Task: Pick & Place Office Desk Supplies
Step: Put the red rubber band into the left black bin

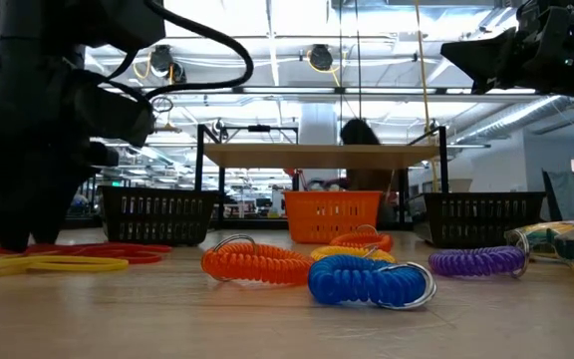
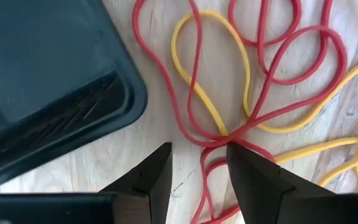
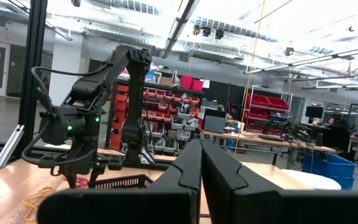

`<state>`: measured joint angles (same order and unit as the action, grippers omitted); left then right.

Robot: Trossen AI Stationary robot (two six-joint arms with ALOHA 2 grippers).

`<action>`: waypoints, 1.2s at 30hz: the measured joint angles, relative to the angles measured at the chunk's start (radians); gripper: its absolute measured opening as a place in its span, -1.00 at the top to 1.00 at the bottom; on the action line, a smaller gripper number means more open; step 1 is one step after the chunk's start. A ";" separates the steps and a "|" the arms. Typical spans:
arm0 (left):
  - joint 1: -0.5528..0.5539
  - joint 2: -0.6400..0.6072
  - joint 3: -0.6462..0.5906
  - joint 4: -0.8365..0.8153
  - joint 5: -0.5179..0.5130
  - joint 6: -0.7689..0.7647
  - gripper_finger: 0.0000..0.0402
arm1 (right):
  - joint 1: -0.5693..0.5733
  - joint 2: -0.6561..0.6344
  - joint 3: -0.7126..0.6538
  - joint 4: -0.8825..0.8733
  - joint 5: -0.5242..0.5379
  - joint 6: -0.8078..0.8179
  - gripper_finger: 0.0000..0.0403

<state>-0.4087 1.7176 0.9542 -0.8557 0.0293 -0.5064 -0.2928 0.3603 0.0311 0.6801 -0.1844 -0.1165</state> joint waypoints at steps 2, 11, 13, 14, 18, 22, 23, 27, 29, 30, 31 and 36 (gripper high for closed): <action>0.001 0.000 -0.002 -0.012 0.009 -0.002 0.24 | 0.000 0.000 0.000 0.000 0.000 0.000 1.00; 0.000 0.001 -0.002 -0.013 -0.001 -0.003 0.24 | 0.000 0.000 0.000 0.000 0.000 0.000 1.00; 0.000 0.002 -0.002 -0.002 -0.018 0.001 0.25 | 0.000 0.000 0.000 0.000 0.000 0.000 1.00; 0.000 0.002 -0.003 0.013 -0.028 0.001 0.25 | 0.000 0.000 0.000 0.000 0.000 0.000 1.00; 0.000 0.003 -0.007 0.090 -0.025 0.035 0.42 | 0.000 0.000 0.000 0.000 0.000 0.000 1.00; -0.001 0.010 -0.006 0.113 -0.012 0.053 0.69 | 0.000 0.000 0.000 0.000 0.000 0.000 1.00; -0.001 0.010 -0.006 0.114 -0.011 0.053 0.77 | 0.000 0.000 0.000 0.000 0.000 0.000 1.00; -0.001 0.006 -0.004 0.112 -0.006 0.074 0.97 | 0.000 0.000 0.000 0.000 0.000 0.000 1.00; -0.007 0.000 0.002 0.092 -0.010 0.080 0.96 | 0.000 0.000 0.000 0.000 0.000 0.000 1.00; -0.011 -0.004 0.011 0.067 -0.021 0.079 0.98 | 0.000 0.000 0.000 0.000 0.000 0.000 1.00; -0.017 -0.013 0.025 0.041 -0.028 0.079 0.98 | 0.000 0.000 0.000 0.000 0.000 0.000 1.00; -0.049 -0.114 0.110 -0.078 -0.089 0.052 0.99 | 0.000 0.000 0.000 0.001 0.000 0.000 1.00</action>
<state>-0.4581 1.6033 1.0638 -0.9333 -0.0600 -0.4540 -0.2928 0.3603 0.0311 0.6807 -0.1843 -0.1167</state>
